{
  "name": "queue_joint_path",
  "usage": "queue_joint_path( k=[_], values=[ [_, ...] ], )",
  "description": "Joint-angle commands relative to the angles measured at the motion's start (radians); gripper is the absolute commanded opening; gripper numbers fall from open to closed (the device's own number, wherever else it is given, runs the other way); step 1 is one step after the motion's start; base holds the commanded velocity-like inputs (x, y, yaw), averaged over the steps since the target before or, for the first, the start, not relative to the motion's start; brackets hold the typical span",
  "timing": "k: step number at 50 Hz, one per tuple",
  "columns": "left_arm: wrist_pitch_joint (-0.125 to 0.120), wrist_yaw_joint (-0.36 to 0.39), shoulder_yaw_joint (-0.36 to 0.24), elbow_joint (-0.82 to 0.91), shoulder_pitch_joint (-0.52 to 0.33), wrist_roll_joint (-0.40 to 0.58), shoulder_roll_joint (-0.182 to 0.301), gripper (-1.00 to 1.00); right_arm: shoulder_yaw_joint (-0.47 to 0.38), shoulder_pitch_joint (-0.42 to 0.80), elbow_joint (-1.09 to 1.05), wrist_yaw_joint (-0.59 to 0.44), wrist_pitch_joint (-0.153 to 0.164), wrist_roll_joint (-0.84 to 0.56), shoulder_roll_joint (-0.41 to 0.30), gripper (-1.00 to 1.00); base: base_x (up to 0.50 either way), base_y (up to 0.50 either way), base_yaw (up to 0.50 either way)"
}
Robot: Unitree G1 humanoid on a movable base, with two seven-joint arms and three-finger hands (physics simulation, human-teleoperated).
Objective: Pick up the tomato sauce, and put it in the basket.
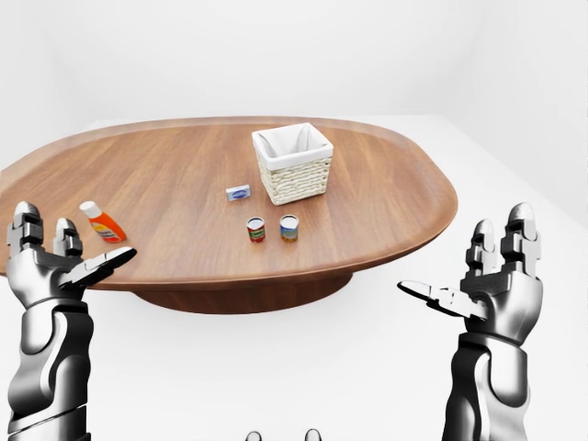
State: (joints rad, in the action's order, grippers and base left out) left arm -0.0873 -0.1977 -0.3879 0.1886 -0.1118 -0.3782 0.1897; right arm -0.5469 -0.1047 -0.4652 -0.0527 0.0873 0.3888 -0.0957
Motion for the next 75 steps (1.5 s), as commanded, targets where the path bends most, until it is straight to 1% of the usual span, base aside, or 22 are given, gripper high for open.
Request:
queue_joint_path(
  k=[1, 35, 45, 75],
  values=[
    [0.0, 0.003, 0.001, -0.004, 0.001, 0.0, -0.002, 1.0, 0.003, 0.001, 0.005, -0.002, 0.0, -0.003, 0.0, 1.0, 0.0, -0.25, 0.0],
    [0.0, 0.0, 0.002, 0.008, 0.005, 0.001, -0.004, 1.0, 0.013, -0.004, 0.004, -0.005, 0.0, -0.014, 0.007, 1.0, 0.0, -0.25, 0.0],
    [0.0, 0.002, 0.003, 0.001, 0.004, 0.003, -0.005, 1.0, 0.024, -0.002, 0.013, -0.002, 0.0, -0.043, 0.006, 1.0, 0.0, 0.0, 0.0],
    [0.0, 0.005, 0.004, 0.007, 0.01, 0.004, -0.008, 1.0, 0.032, -0.005, 0.028, -0.013, 0.0, -0.053, 0.012, 1.0, 0.28, 0.0, 0.0]
  ],
)
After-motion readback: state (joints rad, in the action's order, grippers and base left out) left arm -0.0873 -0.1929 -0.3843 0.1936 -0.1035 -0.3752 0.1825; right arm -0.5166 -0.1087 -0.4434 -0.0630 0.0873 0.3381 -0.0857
